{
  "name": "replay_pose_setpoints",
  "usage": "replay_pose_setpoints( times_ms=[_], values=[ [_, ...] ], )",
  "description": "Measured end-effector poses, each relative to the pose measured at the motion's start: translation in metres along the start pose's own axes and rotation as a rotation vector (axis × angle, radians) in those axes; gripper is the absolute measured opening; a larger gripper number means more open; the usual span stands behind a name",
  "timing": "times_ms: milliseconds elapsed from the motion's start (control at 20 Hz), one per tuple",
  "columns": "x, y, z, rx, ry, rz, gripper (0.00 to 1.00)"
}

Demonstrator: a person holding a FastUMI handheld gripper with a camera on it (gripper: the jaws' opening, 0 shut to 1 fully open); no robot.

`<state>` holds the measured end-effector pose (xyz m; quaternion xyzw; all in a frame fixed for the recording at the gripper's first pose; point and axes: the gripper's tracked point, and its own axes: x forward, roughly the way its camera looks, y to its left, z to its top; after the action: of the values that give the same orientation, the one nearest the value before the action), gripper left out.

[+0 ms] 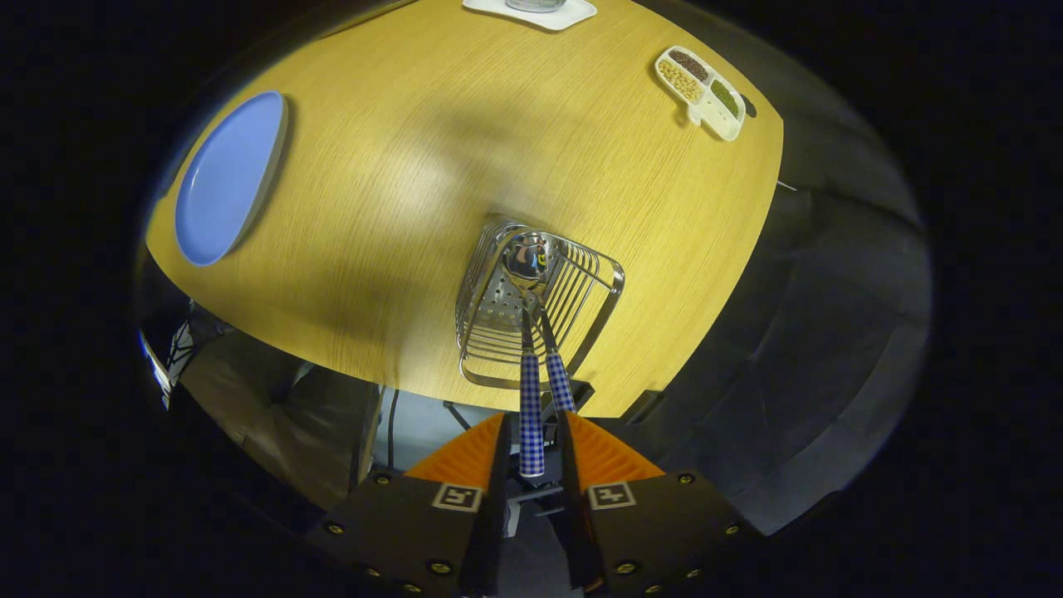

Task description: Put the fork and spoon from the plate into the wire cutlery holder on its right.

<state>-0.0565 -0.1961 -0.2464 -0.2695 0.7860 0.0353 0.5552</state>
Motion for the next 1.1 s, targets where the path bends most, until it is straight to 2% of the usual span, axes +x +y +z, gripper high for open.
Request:
replay_pose_setpoints(
  times_ms=[100,250,500,700,900,1000,1100],
  values=[
    [-0.01,-0.001,-0.001,0.021,-0.042,0.006,0.39],
    [-0.02,0.0,0.002,0.081,-0.142,0.004,0.97],
    [-0.05,0.01,0.005,0.219,-0.341,0.048,0.97],
    [-0.096,0.018,0.03,0.377,-0.674,0.042,0.97],
    [-0.166,0.03,0.046,0.453,-1.108,0.032,0.97],
    [-0.179,0.042,0.042,0.458,-1.218,0.049,0.97],
    [-0.181,0.058,0.045,0.463,-1.256,0.102,0.97]
  ],
)
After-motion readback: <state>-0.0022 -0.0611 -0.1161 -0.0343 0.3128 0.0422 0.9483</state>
